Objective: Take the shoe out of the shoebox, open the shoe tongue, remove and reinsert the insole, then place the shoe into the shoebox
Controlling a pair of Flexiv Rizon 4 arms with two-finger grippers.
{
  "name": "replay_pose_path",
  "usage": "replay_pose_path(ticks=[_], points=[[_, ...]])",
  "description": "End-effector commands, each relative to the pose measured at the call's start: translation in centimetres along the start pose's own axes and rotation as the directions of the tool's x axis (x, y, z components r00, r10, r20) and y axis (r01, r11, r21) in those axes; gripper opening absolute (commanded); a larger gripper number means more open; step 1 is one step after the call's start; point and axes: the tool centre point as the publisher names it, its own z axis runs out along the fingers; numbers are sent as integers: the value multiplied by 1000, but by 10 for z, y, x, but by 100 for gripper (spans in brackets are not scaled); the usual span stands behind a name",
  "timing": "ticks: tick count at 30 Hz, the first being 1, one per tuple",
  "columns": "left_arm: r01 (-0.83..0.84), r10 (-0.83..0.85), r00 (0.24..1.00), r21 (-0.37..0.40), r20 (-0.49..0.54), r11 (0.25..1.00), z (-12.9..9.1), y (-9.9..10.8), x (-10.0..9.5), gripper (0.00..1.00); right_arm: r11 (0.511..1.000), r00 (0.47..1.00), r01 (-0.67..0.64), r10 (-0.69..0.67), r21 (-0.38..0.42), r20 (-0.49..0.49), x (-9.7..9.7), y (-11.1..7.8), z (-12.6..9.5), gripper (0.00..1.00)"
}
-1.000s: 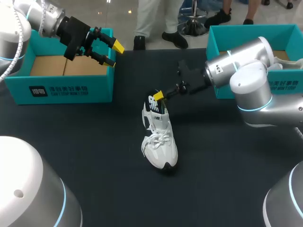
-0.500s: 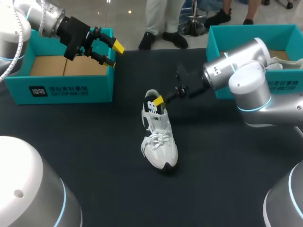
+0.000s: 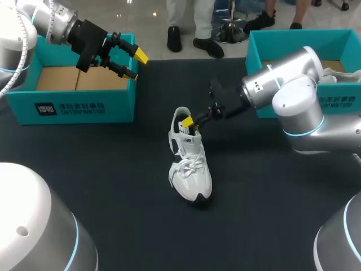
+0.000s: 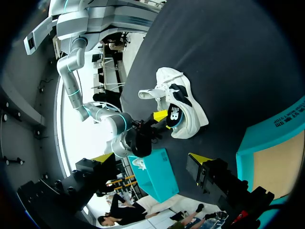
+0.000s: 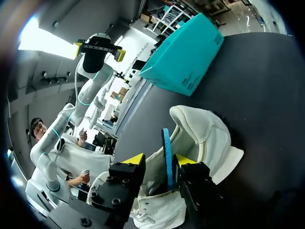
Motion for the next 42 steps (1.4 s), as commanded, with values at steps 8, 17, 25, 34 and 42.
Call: replay_pose_path(ticks=[8, 17, 25, 34, 42], points=[[-1, 1, 1000, 1, -3, 1000, 0, 0, 0, 100, 997, 998, 19, -24, 77, 57, 8, 10, -5, 50], [-1, 1, 1000, 1, -3, 1000, 0, 0, 0, 100, 994, 994, 14, -26, 107, 105, 10, 13, -7, 68], [-1, 1, 1000, 1, -3, 1000, 0, 0, 0, 100, 992, 991, 14, -30, 124, 131, 12, 20, -9, 58], [-1, 1, 1000, 1, -3, 1000, 0, 0, 0, 100, 989, 992, 23, -40, 144, 117, 12, 22, 1, 49], [-1, 1, 1000, 1, -3, 1000, 0, 0, 0, 100, 987, 990, 11, -33, 160, 135, 12, 22, -1, 92]])
